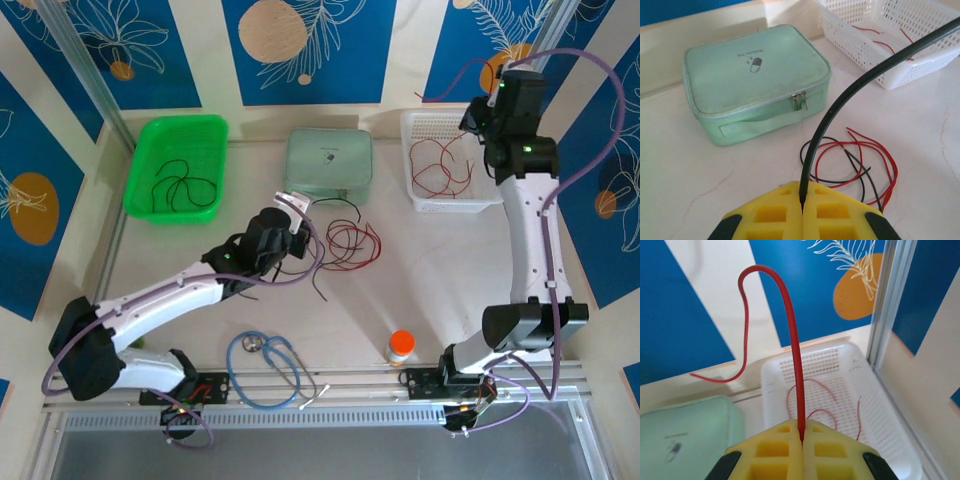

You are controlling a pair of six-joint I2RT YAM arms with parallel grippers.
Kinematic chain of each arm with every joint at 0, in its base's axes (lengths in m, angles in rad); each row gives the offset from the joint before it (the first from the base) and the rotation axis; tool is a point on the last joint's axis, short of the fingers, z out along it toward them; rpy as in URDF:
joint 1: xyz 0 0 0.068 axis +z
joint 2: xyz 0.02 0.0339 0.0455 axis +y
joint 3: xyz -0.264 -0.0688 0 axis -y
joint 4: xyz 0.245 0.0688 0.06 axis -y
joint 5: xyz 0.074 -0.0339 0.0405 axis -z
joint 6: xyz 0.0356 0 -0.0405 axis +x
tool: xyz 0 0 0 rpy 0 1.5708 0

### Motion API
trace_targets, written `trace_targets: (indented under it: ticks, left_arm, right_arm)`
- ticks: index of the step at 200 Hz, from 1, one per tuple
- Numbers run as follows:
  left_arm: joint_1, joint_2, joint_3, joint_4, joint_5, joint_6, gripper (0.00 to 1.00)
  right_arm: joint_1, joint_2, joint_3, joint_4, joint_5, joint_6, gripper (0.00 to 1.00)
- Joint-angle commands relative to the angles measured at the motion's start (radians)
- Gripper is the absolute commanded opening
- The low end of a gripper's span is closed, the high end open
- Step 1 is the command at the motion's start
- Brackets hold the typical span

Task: Untangle the cables

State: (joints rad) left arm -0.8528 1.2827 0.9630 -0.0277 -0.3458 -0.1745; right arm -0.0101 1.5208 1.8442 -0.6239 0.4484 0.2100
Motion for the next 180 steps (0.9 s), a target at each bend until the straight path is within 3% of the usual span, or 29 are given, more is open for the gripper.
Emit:
trace_targets:
  ticks: [1,88,137,180]
  left_arm:
    - [0.003,-0.057,0.042,-0.083,-0.017,0.02,0.0]
    - [0.001,-0.208,0.12,-0.257,-0.073,0.047,0.0]
    - [0.001,-0.251,0.152,-0.323,-0.111,0.048,0.0]
    - [0.003,-0.279,0.195,-0.385,-0.172,0.055,0.0]
  right_arm:
    - [0.006,0.046,-0.033,0.202,0.164,-0.093,0.0]
    - [-0.049,0.358,-0.014,0.338,0.211,-0.12,0.0]
    - [-0.074,0.565,0.064,0.25,0.202,-0.08,0.0]
    - [-0.077,0.656,0.053,0.154,0.153,0.02,0.0]
